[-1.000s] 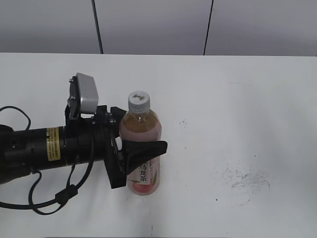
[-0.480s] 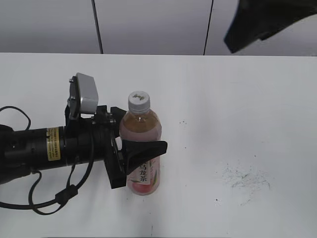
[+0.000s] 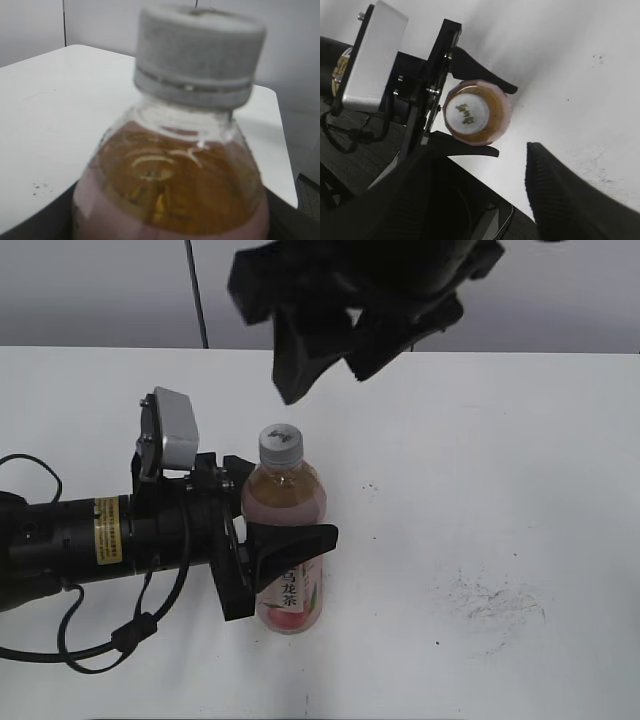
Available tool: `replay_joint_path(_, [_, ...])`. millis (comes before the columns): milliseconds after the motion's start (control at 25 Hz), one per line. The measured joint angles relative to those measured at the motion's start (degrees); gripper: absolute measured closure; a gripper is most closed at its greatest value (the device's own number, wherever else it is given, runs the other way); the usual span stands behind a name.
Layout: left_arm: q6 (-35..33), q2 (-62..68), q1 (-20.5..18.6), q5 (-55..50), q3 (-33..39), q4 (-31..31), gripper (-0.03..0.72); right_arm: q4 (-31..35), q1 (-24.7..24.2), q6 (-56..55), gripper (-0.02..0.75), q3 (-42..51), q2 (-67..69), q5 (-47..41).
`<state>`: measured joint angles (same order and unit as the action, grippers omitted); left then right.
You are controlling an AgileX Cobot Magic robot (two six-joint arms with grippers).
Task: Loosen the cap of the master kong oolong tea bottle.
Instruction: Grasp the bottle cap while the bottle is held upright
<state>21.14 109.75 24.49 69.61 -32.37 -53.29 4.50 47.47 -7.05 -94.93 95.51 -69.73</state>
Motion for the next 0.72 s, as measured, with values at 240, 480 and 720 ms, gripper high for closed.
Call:
replay_joint_path(240, [0.0,0.0,0.0,0.04,0.0,-0.05,0.244,1.82,0.96,-1.82,0.288,-0.07,4.09,0.0])
replay_joint_path(480, [0.0,0.0,0.0,0.04,0.0,-0.05,0.244,2.16,1.01,-2.08,0.288,-2.57,7.03,-0.18])
replay_joint_path(720, [0.0,0.0,0.0,0.04,0.0,-0.05,0.244,2.05,1.01,-3.13,0.288,-3.2,9.07,-0.18])
